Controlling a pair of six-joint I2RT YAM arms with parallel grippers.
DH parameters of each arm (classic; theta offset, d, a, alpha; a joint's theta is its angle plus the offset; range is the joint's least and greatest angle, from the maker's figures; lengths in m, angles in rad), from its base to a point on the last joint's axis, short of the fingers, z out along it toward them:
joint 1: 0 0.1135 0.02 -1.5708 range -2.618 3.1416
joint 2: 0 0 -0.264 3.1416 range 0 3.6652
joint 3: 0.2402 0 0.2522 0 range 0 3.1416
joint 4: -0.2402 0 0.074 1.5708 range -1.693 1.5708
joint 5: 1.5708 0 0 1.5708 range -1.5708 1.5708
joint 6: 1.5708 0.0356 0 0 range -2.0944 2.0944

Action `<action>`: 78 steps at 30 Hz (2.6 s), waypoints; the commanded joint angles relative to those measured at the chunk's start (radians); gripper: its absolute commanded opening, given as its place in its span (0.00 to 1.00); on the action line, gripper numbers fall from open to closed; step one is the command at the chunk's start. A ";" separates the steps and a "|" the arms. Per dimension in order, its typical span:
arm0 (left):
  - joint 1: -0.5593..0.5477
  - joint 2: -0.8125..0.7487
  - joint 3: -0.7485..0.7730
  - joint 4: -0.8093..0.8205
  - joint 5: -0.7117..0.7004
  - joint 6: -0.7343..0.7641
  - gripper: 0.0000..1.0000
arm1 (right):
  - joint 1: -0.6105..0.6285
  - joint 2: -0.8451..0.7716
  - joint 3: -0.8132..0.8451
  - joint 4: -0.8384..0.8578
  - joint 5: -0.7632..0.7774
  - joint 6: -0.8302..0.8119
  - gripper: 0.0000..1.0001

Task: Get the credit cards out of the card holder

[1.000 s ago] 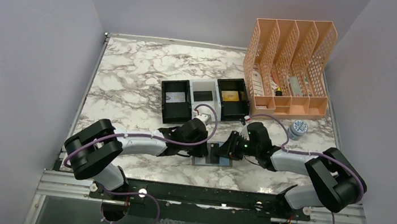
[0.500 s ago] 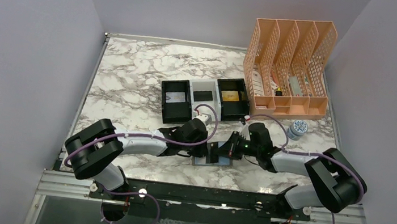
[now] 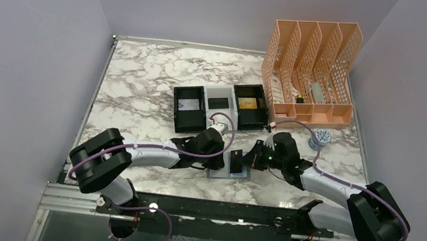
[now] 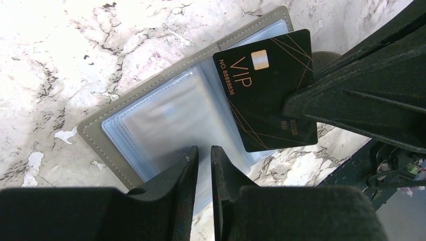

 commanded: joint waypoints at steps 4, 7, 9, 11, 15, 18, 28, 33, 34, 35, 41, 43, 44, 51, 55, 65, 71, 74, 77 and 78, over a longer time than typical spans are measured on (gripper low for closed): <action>-0.003 -0.041 -0.004 -0.079 -0.010 0.032 0.35 | -0.006 -0.130 0.013 -0.033 0.068 -0.115 0.01; -0.003 -0.079 0.016 -0.113 -0.048 0.039 0.46 | -0.006 -0.237 -0.014 0.003 0.102 -0.195 0.01; -0.003 -0.111 0.029 -0.142 -0.091 0.048 0.50 | -0.005 -0.314 -0.022 0.018 0.116 -0.273 0.01; -0.002 -0.145 0.037 -0.178 -0.145 0.055 0.58 | -0.006 -0.377 -0.027 0.029 0.142 -0.345 0.01; 0.005 -0.215 0.056 -0.272 -0.264 0.080 0.72 | -0.004 -0.467 -0.040 0.083 0.172 -0.487 0.01; 0.019 -0.276 0.061 -0.347 -0.343 0.082 0.82 | -0.004 -0.485 -0.040 0.129 0.160 -0.583 0.01; 0.293 -0.493 0.046 -0.511 -0.313 0.138 0.99 | -0.002 -0.327 0.072 0.197 0.044 -0.863 0.01; 0.406 -0.559 0.086 -0.581 -0.320 0.200 0.99 | 0.014 -0.230 0.172 0.156 -0.008 -1.059 0.01; 0.420 -0.564 0.098 -0.598 -0.339 0.211 0.99 | 0.020 -0.211 0.194 0.147 -0.013 -1.096 0.01; 0.426 -0.567 0.109 -0.619 -0.379 0.213 0.99 | 0.028 -0.190 0.219 0.130 -0.010 -1.135 0.01; 0.427 -0.664 0.158 -0.657 -0.494 0.299 0.99 | 0.087 -0.023 0.373 0.045 0.034 -1.292 0.01; 0.428 -0.691 0.144 -0.648 -0.519 0.321 0.99 | 0.102 0.043 0.424 0.029 0.078 -1.318 0.01; 0.428 -0.699 0.119 -0.636 -0.541 0.327 0.99 | 0.109 0.074 0.451 0.024 0.106 -1.325 0.01; 0.427 -0.693 0.102 -0.616 -0.564 0.346 0.99 | 0.129 0.302 0.608 0.006 0.262 -1.439 0.01; 0.428 -0.696 0.103 -0.624 -0.574 0.347 0.99 | 0.129 0.414 0.677 0.009 0.313 -1.511 0.01; 0.429 -0.706 0.099 -0.624 -0.575 0.347 0.99 | 0.129 0.683 0.790 0.167 0.395 -1.663 0.01; 0.431 -0.686 0.103 -0.623 -0.572 0.358 0.99 | 0.129 0.787 0.849 0.202 0.405 -1.760 0.01; 0.435 -0.677 0.104 -0.623 -0.566 0.361 0.99 | 0.129 0.827 0.870 0.202 0.400 -1.785 0.01; 0.439 -0.671 0.104 -0.622 -0.560 0.363 0.99 | 0.129 0.853 0.889 0.171 0.383 -1.803 0.02; 0.441 -0.668 0.104 -0.623 -0.558 0.364 0.99 | 0.129 0.861 0.897 0.151 0.376 -1.807 0.02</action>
